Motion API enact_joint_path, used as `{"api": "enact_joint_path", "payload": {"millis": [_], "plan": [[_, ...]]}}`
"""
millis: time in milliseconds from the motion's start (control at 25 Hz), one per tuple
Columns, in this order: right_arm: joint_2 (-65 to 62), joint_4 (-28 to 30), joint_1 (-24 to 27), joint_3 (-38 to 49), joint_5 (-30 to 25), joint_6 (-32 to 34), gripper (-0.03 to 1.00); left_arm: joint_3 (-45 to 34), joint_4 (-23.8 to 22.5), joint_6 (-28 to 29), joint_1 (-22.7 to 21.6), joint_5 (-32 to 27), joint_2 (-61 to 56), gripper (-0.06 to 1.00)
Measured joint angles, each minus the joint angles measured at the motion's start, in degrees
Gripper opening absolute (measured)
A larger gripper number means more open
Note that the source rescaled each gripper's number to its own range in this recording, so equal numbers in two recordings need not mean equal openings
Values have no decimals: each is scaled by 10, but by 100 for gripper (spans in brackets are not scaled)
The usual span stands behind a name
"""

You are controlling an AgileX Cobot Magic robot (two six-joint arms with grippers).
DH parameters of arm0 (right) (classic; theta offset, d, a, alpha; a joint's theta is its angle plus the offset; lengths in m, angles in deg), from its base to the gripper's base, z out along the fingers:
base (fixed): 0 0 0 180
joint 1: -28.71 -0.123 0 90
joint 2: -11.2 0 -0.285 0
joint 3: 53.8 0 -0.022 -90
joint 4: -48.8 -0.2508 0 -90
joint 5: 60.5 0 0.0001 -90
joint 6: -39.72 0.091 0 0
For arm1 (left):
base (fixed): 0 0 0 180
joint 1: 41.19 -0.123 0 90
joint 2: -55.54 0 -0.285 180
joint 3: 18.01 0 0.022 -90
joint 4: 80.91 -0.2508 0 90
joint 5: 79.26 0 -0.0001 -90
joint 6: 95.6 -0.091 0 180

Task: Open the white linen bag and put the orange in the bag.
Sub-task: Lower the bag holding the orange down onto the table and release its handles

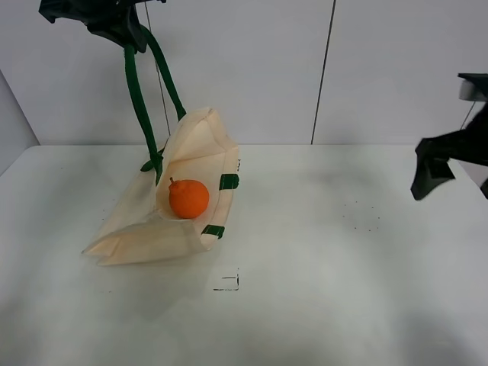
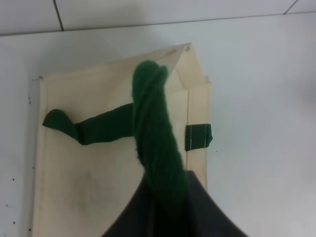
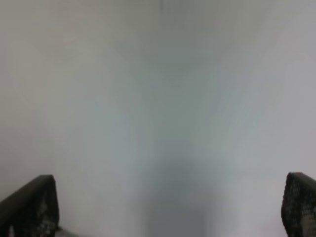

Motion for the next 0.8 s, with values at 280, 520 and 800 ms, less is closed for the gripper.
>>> {"api": "enact_joint_path", "payload": {"millis": [280, 520, 800], "plan": [[-228, 0, 0, 202, 18, 0, 100, 0, 0, 0, 0, 0, 0, 0], [-425, 7, 0, 313, 76, -5, 100, 0, 0, 0, 0, 0, 0, 0], [-602, 32, 0, 378, 104, -8, 100, 0, 0, 0, 0, 0, 0, 0]]}}
